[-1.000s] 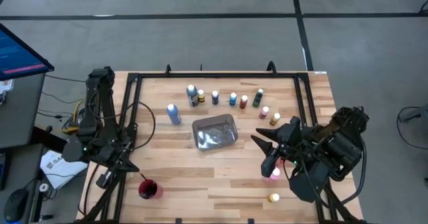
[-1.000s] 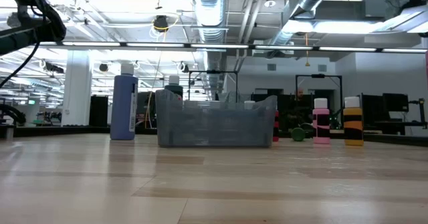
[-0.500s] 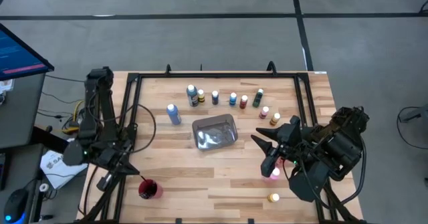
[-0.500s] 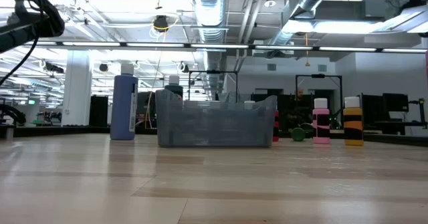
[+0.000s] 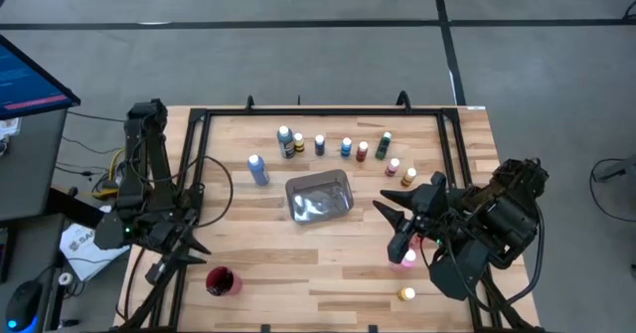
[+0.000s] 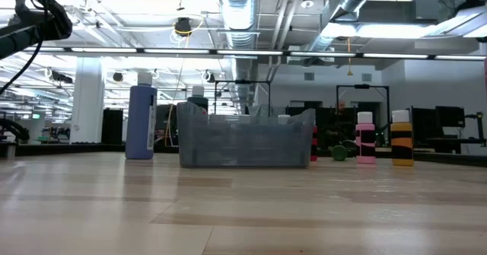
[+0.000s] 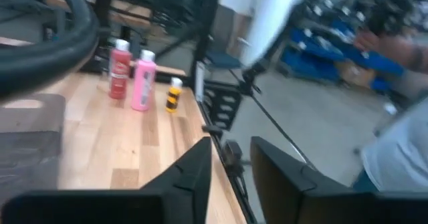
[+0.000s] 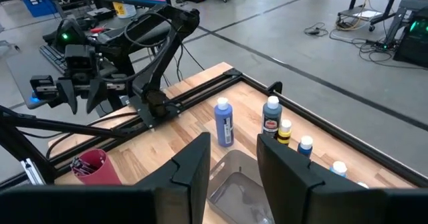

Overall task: Pick & Place Paint Supplies
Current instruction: Put the large purple paint bottle into the black bin

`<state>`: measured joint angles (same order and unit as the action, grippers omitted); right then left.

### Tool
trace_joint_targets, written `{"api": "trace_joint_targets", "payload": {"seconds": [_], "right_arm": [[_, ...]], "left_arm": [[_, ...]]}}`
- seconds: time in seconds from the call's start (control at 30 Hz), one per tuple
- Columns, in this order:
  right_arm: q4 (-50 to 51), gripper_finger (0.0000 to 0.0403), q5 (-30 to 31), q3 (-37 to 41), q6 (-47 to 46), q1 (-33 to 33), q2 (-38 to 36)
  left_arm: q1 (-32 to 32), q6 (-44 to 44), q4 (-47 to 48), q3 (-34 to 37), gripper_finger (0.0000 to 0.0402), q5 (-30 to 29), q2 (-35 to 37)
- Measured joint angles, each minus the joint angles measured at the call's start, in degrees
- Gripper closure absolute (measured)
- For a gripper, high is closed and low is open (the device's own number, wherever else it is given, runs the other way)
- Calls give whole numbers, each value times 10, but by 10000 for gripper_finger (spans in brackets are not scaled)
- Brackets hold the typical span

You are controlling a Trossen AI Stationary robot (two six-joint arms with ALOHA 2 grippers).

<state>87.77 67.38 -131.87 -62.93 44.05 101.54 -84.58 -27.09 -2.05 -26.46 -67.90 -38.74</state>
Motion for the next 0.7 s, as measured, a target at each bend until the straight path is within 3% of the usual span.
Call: {"api": "trace_joint_targets", "payload": {"seconds": [0.13, 0.43, 0.57, 0.7], "right_arm": [[0, 284, 0, 0, 4, -4, 0], [0, 284, 0, 0, 47, -40, 0], [0, 284, -3, 0, 157, -57, -6], [1, 286, -56, 0, 267, -78, -48]], "left_arm": [[21, 16, -35, -14, 271, -52, 3], [146, 136, -41, -127, 243, -68, 26], [199, 207, -41, -174, 243, -12, 48], [232, 267, -39, -201, 243, -6, 77]]}}
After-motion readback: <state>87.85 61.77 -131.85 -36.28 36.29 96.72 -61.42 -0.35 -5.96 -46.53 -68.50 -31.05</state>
